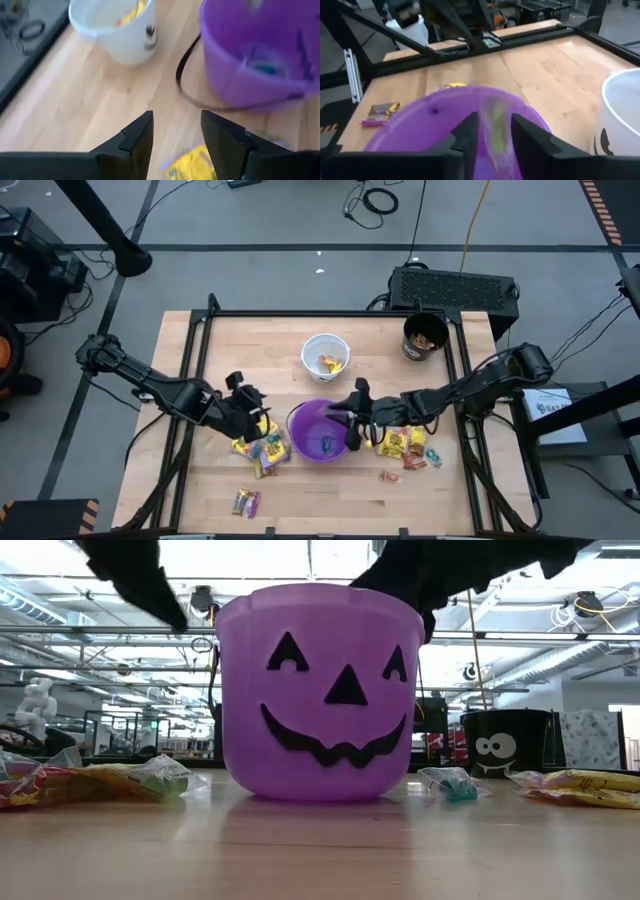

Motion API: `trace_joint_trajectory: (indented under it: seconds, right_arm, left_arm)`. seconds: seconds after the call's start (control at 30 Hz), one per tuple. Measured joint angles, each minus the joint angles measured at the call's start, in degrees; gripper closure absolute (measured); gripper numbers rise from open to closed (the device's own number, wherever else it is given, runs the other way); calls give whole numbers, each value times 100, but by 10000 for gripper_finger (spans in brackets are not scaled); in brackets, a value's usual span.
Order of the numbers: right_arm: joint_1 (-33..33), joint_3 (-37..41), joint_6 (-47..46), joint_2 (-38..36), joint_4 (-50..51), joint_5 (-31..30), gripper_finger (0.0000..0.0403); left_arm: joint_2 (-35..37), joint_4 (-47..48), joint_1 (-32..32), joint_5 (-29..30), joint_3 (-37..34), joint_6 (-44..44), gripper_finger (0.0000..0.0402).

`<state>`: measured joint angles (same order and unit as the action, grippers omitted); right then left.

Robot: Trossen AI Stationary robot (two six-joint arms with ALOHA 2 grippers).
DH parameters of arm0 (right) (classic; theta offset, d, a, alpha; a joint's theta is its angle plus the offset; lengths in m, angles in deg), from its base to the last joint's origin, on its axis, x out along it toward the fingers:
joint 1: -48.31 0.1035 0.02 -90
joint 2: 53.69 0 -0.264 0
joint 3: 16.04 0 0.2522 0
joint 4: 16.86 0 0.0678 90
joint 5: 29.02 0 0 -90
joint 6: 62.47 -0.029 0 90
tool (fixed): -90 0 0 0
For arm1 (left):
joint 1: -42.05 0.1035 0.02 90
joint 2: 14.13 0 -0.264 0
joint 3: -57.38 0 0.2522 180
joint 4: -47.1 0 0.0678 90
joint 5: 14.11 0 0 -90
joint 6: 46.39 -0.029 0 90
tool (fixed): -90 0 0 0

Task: Sort candy by brand, put in halloween buckets
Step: Put the green gummy into the violet bucket, then put the yellow candy into the white bucket

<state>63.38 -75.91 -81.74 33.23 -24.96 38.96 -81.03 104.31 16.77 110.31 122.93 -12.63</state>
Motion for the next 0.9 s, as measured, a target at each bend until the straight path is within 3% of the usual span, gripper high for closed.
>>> trace_joint_trajectory:
  seconds: [0.23,0.5,0.77,0.9]
  right_arm:
    - [53,-31,61,-671,-25,730,226]
    - [335,-33,636,-1428,570,685,231]
    - [198,-33,945,-1379,607,525,238]
    - [132,-31,947,-1377,685,528,239]
  left_arm:
    - [2,729,-194,-430,-235,1197,229]
    - [0,673,-653,-628,-1204,2883,228]
    - [0,-1063,-704,-914,-2045,2469,183]
    - [0,-1174,-684,-917,-2336,2441,152]
